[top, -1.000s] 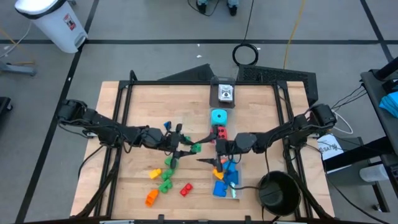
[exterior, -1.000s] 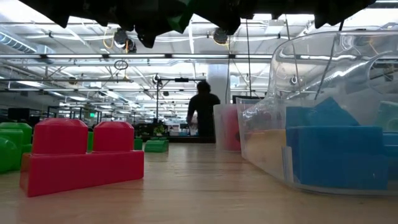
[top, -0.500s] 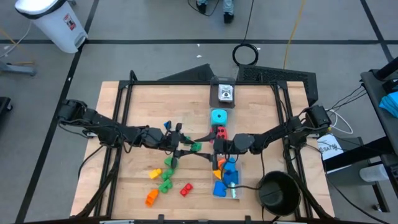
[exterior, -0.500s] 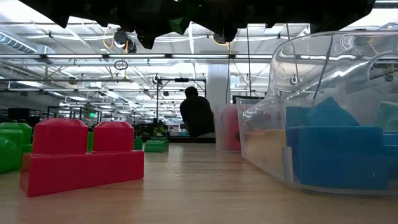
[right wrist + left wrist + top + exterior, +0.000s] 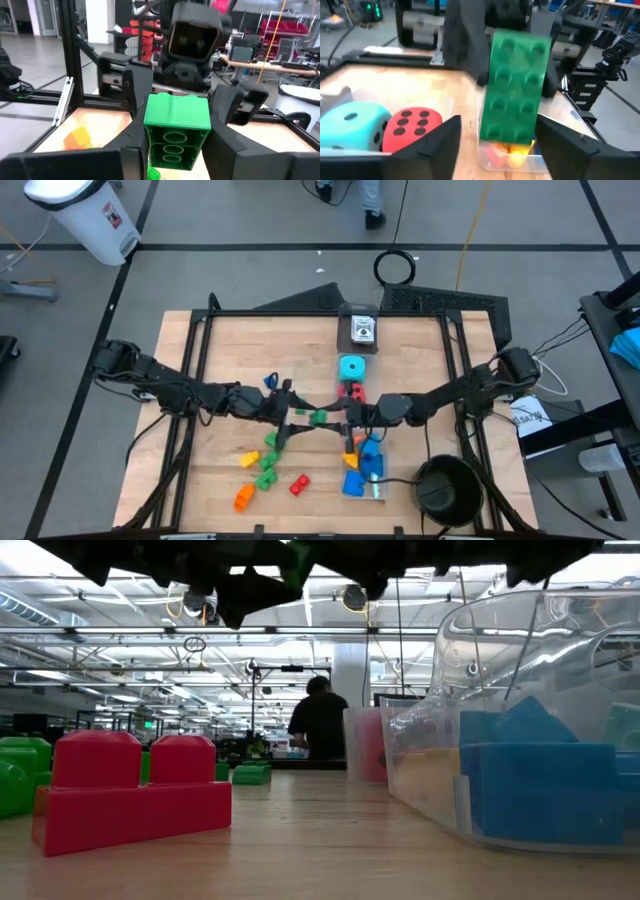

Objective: Pick & Place Toys
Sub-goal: Put the green 8 stud game piece into the bottom transparent bin, then put the blue 4 stud game piece into the bottom transparent bin

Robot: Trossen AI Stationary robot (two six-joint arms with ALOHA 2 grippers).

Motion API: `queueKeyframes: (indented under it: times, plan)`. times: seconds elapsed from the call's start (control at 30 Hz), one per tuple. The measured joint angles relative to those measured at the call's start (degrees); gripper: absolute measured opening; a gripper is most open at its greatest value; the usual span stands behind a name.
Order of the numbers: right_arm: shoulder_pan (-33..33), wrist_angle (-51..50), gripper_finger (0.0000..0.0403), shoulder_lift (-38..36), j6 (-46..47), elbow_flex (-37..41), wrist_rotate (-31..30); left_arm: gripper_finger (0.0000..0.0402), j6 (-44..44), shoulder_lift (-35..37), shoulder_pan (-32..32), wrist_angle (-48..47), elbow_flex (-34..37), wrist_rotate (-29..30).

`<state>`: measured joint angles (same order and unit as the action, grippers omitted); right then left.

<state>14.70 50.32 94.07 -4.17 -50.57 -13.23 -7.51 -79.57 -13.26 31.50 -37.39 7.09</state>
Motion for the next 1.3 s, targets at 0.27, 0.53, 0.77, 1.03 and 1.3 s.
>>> queueKeyframes:
  times: [0.27, 0.53, 0.77, 1.03, 1.3]
  plan:
    - [2.93, -24.59, 0.0111, -11.89, 7.86, -0.02, 8.94, 0.0318, -0.61, 0.00, 0.00, -2.34, 0.00, -0.02]
    - [10.73, -45.05, 0.0111, -12.76, 15.46, 0.02, 12.82, 0.0330, -0.55, 0.02, 0.00, -2.65, 0.00, -0.02]
    - [13.40, -44.91, 0.0116, -10.39, 17.04, 2.03, 13.57, 0.0328, -0.61, 0.02, 0.11, -2.63, 0.00, 0.73]
    - [13.28, -44.05, 0.0242, -10.45, 19.77, 3.28, 13.40, 0.0324, -3.62, 0.02, 0.34, -2.83, 0.00, 1.29]
    - [12.72, -41.94, 0.0300, -10.47, 19.59, 3.28, 13.38, 0.0315, -9.99, 5.56, 4.26, -16.51, -0.12, 6.60]
